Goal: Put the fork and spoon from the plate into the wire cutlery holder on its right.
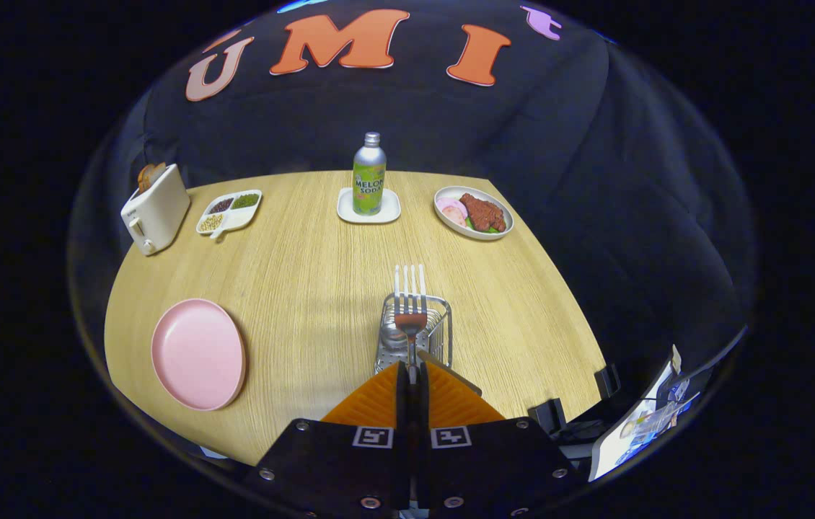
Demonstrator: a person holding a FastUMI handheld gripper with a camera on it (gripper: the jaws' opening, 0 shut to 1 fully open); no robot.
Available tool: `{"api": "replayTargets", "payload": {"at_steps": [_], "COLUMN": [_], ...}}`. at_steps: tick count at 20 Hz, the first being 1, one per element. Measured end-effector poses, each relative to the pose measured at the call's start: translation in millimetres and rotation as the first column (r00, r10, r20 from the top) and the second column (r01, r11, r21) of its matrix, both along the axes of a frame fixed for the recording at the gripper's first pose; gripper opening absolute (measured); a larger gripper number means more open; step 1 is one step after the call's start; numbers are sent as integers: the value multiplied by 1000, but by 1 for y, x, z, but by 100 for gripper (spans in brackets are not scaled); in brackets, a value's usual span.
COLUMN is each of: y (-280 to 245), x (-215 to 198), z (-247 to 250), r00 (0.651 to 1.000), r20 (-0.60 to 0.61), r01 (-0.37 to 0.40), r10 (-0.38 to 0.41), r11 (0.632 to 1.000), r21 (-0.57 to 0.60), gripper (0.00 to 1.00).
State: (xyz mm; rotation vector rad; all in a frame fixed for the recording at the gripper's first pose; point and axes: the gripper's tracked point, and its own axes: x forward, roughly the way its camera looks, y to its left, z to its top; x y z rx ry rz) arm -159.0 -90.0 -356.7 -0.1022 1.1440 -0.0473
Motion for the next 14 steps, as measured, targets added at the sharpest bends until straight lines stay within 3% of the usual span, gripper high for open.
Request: {"api": "replayTargets", "payload": {"at_steps": [9,14], "y": [-13,-7], "x": [-8,-1], "z": [-15,-28], "r00": [984,980], "r20": [-164,-169], "r01": [-66,-106], "r10": [67,107], "r11": [998,994], "r21": [10,15], "gripper": [6,7]}}
